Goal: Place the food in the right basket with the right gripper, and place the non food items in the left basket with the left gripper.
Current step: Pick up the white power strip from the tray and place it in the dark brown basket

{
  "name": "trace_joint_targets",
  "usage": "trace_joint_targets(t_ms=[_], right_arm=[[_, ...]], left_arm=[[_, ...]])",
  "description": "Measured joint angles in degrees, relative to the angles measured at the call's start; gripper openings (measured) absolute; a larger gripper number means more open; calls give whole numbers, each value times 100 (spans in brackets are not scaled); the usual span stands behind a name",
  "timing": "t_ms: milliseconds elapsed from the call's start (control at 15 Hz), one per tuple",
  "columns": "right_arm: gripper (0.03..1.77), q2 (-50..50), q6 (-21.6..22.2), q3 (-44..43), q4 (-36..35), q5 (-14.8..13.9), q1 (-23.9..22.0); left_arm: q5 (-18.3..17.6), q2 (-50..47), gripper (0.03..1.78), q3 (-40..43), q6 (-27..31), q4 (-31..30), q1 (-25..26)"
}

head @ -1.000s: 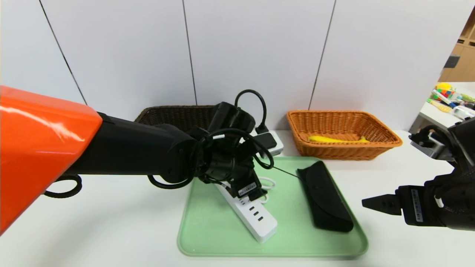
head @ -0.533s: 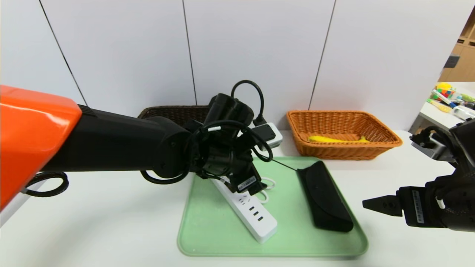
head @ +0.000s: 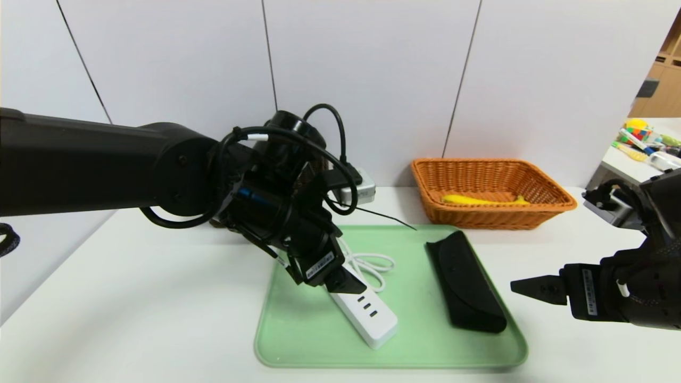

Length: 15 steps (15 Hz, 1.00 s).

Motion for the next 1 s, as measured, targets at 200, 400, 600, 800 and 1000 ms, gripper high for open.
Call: trace_joint_targets(t_ms=[200, 400, 600, 800, 1000], right_arm=[[170, 7, -9, -30, -13, 2, 1], [170, 11, -9, -48, -11, 10, 0], [170, 18, -12, -45, -11, 0, 0], [170, 18, -1, -30, -10, -1, 9], [170, 5, -1, -20, -2, -9, 17]], left_arm=[[-33, -22, 169, 5, 4, -24, 33], [-33, -33, 169, 41, -16, 0, 30], [-44, -20, 169, 113, 144, 2, 13], [-83, 68, 169, 146, 736, 34, 0], [-452, 171, 169, 144, 1348, 66, -28]])
